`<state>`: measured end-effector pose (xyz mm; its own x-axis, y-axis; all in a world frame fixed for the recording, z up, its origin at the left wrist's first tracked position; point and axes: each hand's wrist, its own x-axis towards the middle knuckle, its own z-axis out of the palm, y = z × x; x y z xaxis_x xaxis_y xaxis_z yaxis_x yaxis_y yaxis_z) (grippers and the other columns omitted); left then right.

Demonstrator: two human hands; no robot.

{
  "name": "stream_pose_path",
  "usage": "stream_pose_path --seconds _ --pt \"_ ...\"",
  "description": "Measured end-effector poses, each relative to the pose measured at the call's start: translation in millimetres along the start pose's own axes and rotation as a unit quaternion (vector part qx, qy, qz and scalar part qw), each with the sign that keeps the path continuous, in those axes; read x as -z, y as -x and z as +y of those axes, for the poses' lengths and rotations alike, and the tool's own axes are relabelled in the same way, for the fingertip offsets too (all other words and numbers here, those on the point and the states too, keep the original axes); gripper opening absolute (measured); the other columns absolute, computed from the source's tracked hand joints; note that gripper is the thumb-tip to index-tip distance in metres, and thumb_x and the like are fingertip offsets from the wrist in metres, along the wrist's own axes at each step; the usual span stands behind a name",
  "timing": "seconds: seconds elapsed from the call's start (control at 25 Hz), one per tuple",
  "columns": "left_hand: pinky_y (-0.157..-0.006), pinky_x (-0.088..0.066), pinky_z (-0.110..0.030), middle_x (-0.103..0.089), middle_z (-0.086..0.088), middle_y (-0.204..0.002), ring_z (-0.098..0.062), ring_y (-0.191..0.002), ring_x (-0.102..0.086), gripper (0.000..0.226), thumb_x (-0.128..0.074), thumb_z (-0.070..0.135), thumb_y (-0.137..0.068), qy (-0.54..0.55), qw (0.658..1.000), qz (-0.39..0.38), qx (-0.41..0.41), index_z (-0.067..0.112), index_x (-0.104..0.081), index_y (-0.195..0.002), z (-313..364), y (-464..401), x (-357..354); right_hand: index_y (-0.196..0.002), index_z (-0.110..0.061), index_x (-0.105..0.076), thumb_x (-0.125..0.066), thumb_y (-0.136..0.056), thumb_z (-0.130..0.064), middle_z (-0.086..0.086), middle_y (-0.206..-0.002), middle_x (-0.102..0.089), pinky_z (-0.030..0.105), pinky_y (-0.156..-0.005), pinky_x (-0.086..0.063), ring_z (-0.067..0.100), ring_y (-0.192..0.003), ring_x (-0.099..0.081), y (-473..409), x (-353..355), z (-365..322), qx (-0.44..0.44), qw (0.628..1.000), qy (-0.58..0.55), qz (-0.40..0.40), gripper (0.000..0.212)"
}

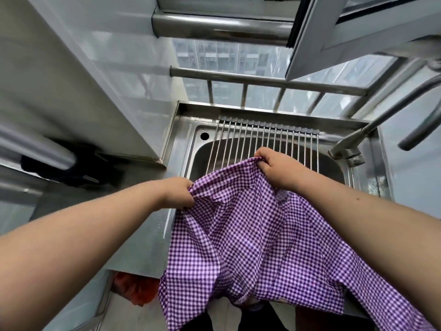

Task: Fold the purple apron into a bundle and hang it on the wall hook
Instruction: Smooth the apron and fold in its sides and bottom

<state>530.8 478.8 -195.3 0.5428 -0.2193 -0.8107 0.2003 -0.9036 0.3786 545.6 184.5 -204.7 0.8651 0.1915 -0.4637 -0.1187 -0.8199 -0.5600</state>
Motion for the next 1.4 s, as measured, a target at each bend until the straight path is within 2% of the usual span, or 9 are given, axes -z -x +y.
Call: stream_pose_path --seconds 0.16,0.32,0.56,0.8,0.88,1.0,1.08,1.2,1.4 --pt "-0.084 -0.049 -0.033 -0.073 -0.004 -0.092 -0.023 -0.082 -0.063 0.007 -0.062 0.016 -0.081 0.091 0.993 -0.044 0.055 0.011 -0.067 -0.082 -64.9 20.7 4.3 -0.114 -0.033 -0.055 -0.042 -0.111 -0.034 -0.007 -0.097 -0.068 0.036 -0.076 -0.053 0.012 -0.084 -0.064 -11.4 -1.2 -3.0 0.004 0.996 0.093 -0.003 0.013" --pt "-0.081 -0.056 -0.026 -0.08 0.012 -0.086 -0.009 -0.085 -0.075 0.008 -0.075 0.027 -0.08 -0.048 0.992 -0.054 0.104 0.022 -0.079 -0.085 -113.0 49.5 29.9 -0.114 -0.034 -0.054 -0.043 -0.111 -0.034 -0.011 -0.093 -0.065 0.037 -0.074 -0.054 0.01 -0.08 -0.063 -27.4 -10.4 -9.1 0.013 0.989 0.144 0.003 0.011" --pt "-0.079 -0.055 -0.028 -0.074 -0.01 -0.105 -0.027 -0.096 -0.07 0.028 -0.062 0.032 -0.086 -0.261 0.934 0.128 0.207 0.011 -0.073 -0.1 -160.8 69.2 66.3 -0.114 -0.032 -0.056 -0.043 -0.105 -0.021 -0.012 -0.086 -0.061 0.035 -0.064 -0.047 0.013 -0.073 -0.06 -46.4 -31.8 -26.1 0.012 0.959 0.282 0.032 0.02" --pt "-0.099 -0.053 -0.037 -0.072 -0.002 -0.123 -0.025 -0.112 -0.069 0.036 -0.057 0.035 -0.089 -0.343 0.864 0.192 0.314 0.021 -0.071 -0.12 -166.0 62.2 46.5 -0.134 -0.022 -0.054 -0.056 -0.098 -0.022 0.004 -0.12 -0.058 0.046 -0.098 -0.049 0.024 -0.107 -0.057 -30.6 -45.3 -19.3 0.037 0.932 0.326 0.153 0.036" --pt "-0.097 -0.05 -0.04 -0.062 -0.007 -0.132 -0.028 -0.12 -0.062 0.036 -0.051 0.026 -0.094 -0.386 0.849 0.256 0.254 0.02 -0.06 -0.129 -158.7 64.2 38.6 -0.146 -0.022 -0.049 -0.06 -0.098 -0.026 0.005 -0.133 -0.056 0.044 -0.104 -0.048 0.023 -0.117 -0.056 -17.1 -55.9 -21.6 0.079 0.93 0.33 0.142 0.049" --pt "-0.084 -0.049 -0.04 -0.057 -0.004 -0.123 -0.027 -0.112 -0.058 0.029 -0.049 0.028 -0.094 -0.478 0.828 0.29 0.05 0.023 -0.059 -0.121 -137.8 62.4 11.9 -0.143 -0.021 -0.05 -0.059 -0.099 -0.04 0.003 -0.133 -0.056 0.042 -0.099 -0.056 0.022 -0.116 -0.06 7.0 -73.2 -22.0 0.119 0.936 0.32 0.089 0.049" --pt "-0.081 -0.049 -0.038 -0.066 0.0 -0.12 -0.025 -0.109 -0.064 0.027 -0.05 0.038 -0.096 -0.464 0.864 0.194 0.003 0.027 -0.064 -0.116 -117.1 58.2 -12.6 -0.129 -0.022 -0.054 -0.054 -0.1 -0.048 -0.001 -0.122 -0.059 0.043 -0.087 -0.059 0.022 -0.109 -0.064 26.6 -80.3 -21.9 0.134 0.934 0.329 0.044 0.039" --pt "-0.089 -0.055 -0.038 -0.071 0.002 -0.114 -0.022 -0.1 -0.066 0.033 -0.049 0.047 -0.1 -0.379 0.923 0.033 0.054 0.026 -0.07 -0.115 -92.7 52.0 -46.8 -0.117 -0.023 -0.054 -0.045 -0.1 -0.056 -0.004 -0.112 -0.06 0.041 -0.079 -0.058 0.02 -0.101 -0.065 60.4 -94.2 -21.1 0.176 0.911 0.37 -0.045 0.038" --pt "-0.082 -0.048 -0.034 -0.067 0.003 -0.108 -0.02 -0.093 -0.059 0.036 -0.052 0.046 -0.1 -0.297 0.952 -0.013 0.08 0.022 -0.07 -0.12 -91.8 43.6 -98.5 -0.122 -0.02 -0.057 -0.052 -0.096 -0.065 0.0 -0.116 -0.062 0.041 -0.084 -0.055 0.024 -0.103 -0.065 97.6 -122.9 -14.4 0.228 0.873 0.41 -0.137 0.052"
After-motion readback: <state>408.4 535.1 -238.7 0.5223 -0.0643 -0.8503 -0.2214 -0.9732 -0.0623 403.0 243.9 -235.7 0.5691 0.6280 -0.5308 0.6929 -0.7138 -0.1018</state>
